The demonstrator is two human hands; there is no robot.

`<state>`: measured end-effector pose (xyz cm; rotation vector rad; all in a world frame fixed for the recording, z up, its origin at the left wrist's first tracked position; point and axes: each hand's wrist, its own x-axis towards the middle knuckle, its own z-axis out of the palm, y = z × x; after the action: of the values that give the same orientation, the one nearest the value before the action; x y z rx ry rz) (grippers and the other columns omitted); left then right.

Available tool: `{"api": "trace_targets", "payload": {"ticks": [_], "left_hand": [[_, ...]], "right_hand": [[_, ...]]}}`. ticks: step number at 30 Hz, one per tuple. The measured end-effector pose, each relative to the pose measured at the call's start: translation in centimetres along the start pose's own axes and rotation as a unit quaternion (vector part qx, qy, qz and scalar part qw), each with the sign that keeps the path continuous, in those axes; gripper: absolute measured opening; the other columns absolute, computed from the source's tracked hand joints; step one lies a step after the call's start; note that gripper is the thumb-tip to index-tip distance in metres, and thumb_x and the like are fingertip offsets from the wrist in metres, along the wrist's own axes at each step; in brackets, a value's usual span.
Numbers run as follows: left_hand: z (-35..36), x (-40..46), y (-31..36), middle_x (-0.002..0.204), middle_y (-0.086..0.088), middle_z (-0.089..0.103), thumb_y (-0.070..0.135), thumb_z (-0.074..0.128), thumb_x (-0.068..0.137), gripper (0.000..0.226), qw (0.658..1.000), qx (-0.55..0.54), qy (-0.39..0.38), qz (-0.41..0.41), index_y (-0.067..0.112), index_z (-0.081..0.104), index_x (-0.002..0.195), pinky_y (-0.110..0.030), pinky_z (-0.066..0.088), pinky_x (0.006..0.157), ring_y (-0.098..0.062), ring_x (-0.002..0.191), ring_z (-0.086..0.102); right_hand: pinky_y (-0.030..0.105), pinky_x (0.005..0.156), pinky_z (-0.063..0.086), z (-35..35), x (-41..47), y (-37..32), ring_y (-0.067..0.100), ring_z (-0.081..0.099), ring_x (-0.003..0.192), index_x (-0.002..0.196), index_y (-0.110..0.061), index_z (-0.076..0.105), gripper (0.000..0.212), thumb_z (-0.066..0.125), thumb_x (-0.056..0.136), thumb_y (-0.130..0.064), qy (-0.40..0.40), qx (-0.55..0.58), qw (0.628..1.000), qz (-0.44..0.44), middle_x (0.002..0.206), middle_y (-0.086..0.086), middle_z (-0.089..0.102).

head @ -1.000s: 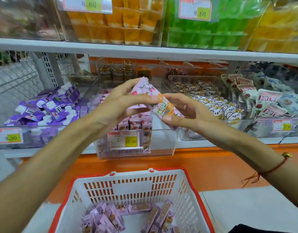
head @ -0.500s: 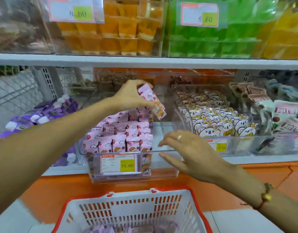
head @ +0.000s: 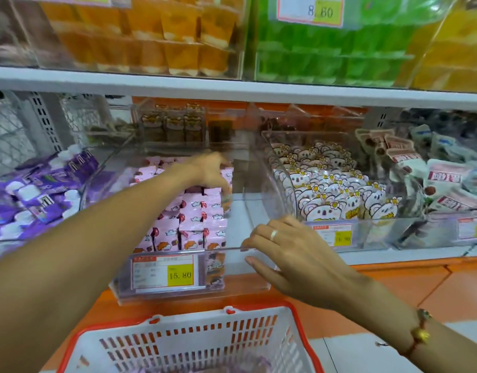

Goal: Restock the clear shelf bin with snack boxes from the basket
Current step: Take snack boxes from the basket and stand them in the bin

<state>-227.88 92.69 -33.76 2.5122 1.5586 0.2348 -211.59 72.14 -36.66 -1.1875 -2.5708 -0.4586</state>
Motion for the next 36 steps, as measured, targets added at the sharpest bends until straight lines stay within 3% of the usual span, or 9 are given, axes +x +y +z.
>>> {"api": "trace_targets", "payload": {"ticks": [4, 7, 13, 16, 24, 28, 32, 34, 36], "left_hand": [[1.0, 0.7, -0.4, 0.145, -0.009, 0.037, 0.044, 0.061, 0.083, 0.067, 0.995, 0.099, 0.003, 0.022, 0.024, 0.038, 0.143, -0.038, 0.036, 0.1, -0.031, 0.129, 0.034], [0.7, 1.0, -0.9, 0.15, -0.006, 0.029, 0.044, 0.051, 0.09, 0.061, 0.993, 0.111, -0.013, 0.031, 0.023, 0.034, 0.145, -0.04, 0.031, 0.104, -0.029, 0.135, 0.026], [-0.2, 0.6, -0.7, 0.13, -0.005, 0.055, 0.04, 0.076, 0.071, 0.061, 0.998, 0.025, 0.044, 0.045, 0.025, 0.053, 0.126, -0.036, 0.049, 0.087, -0.025, 0.115, 0.05], [-0.8, 0.4, -0.4, 0.126, -0.002, 0.057, 0.048, 0.076, 0.068, 0.065, 0.998, 0.031, 0.049, 0.037, 0.024, 0.055, 0.124, -0.027, 0.042, 0.075, -0.024, 0.11, 0.053], [-3.2, -3.4, 0.2, 0.132, -0.001, 0.056, 0.04, 0.063, 0.084, 0.053, 0.998, -0.03, 0.047, 0.02, 0.02, 0.051, 0.131, -0.032, 0.047, 0.09, -0.022, 0.116, 0.054], [-4.0, -9.0, 1.4, 0.117, 0.007, 0.065, 0.033, 0.062, 0.086, 0.032, 0.984, -0.092, 0.152, 0.03, 0.028, 0.06, 0.117, -0.036, 0.05, 0.092, -0.013, 0.106, 0.059], [-3.0, -17.8, 3.1, 0.087, 0.016, 0.067, 0.032, 0.061, 0.086, 0.01, 0.916, -0.135, 0.353, 0.135, 0.029, 0.066, 0.094, -0.021, 0.051, 0.066, -0.001, 0.078, 0.06], [-1.1, -21.7, 3.7, 0.078, 0.014, 0.066, 0.031, 0.061, 0.084, 0.007, 0.89, -0.112, 0.387, 0.214, 0.027, 0.067, 0.084, -0.02, 0.046, 0.056, 0.0, 0.066, 0.058], [1.6, -24.3, 3.5, 0.074, 0.013, 0.065, 0.031, 0.061, 0.083, 0.008, 0.895, -0.084, 0.349, 0.264, 0.026, 0.066, 0.08, -0.022, 0.045, 0.053, -0.002, 0.063, 0.057]], "right_hand": [[0.03, 0.073, 0.048, -0.2, 0.0, -0.1, 0.017, 0.06, 0.077, 0.1, -0.02, 0.066, 0.021, 0.052, 0.092, -0.033, -0.004, -0.005, 1.0, 0.006, 0.088, -0.005, 0.067], [0.029, 0.072, 0.049, -0.2, -0.1, -0.2, 0.018, 0.061, 0.076, 0.1, -0.02, 0.066, 0.018, 0.058, 0.089, -0.032, -0.006, -0.006, 1.0, 0.01, 0.085, -0.005, 0.068], [0.027, 0.074, 0.049, -0.4, -0.1, -0.2, 0.016, 0.062, 0.076, 0.099, -0.021, 0.066, 0.016, 0.06, 0.088, -0.032, -0.006, 0.007, 1.0, 0.014, 0.084, -0.007, 0.068], [0.026, 0.075, 0.048, -0.6, -0.1, -0.3, 0.015, 0.062, 0.077, 0.099, -0.023, 0.066, 0.016, 0.059, 0.088, -0.033, -0.015, 0.012, 1.0, 0.019, 0.084, -0.008, 0.068], [0.029, 0.088, 0.042, -2.0, 0.4, -0.9, 0.016, 0.057, 0.102, 0.117, -0.024, 0.06, 0.027, 0.054, 0.092, -0.034, -0.032, 0.059, 0.996, 0.056, 0.107, -0.005, 0.065], [0.032, 0.089, 0.043, -3.1, 0.3, -1.1, 0.018, 0.056, 0.104, 0.106, -0.023, 0.066, 0.017, 0.06, 0.091, -0.028, 0.0, 0.063, 0.996, 0.07, 0.106, -0.005, 0.064], [0.029, 0.067, 0.046, -3.8, -0.7, -2.6, 0.015, 0.058, 0.081, 0.091, -0.02, 0.068, 0.018, 0.055, 0.091, -0.032, 0.081, 0.054, 0.995, 0.029, 0.084, -0.006, 0.064], [0.028, 0.058, 0.045, -3.2, -1.5, -3.8, 0.011, 0.058, 0.072, 0.091, -0.026, 0.064, 0.021, 0.048, 0.092, -0.039, 0.023, 0.068, 0.997, 0.005, 0.077, -0.01, 0.062], [0.028, 0.059, 0.044, -1.7, -2.3, -4.8, 0.011, 0.06, 0.075, 0.098, -0.031, 0.059, 0.021, 0.044, 0.093, -0.043, -0.137, 0.083, 0.987, 0.008, 0.084, -0.01, 0.064]]}}
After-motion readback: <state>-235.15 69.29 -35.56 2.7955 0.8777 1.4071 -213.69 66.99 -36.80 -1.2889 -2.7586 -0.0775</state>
